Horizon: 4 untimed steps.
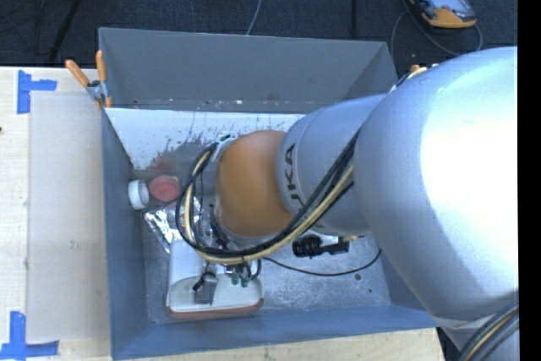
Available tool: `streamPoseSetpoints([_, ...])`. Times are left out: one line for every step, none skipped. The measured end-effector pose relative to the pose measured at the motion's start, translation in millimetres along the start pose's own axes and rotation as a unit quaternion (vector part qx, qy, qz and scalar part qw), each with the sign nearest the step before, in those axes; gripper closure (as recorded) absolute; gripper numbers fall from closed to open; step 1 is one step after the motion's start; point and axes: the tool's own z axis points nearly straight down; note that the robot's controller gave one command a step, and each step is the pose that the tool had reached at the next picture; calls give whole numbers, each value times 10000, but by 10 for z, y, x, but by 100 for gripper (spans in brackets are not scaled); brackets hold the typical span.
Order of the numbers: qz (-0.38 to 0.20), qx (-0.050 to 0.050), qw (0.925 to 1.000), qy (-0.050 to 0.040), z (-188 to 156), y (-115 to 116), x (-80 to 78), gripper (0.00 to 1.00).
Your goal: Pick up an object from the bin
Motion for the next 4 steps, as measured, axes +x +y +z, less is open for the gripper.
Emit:
streamPoseSetpoints([31, 0, 10000, 2, 1, 0, -1, 0])
streamPoseSetpoints([71, 0, 10000, 4, 2, -1, -2, 0])
streamPoseSetpoints([84, -27, 9999, -82, -35, 4, -55, 100])
streamPoseSetpoints([103, 0, 9999, -10, -481, 1, -69, 100])
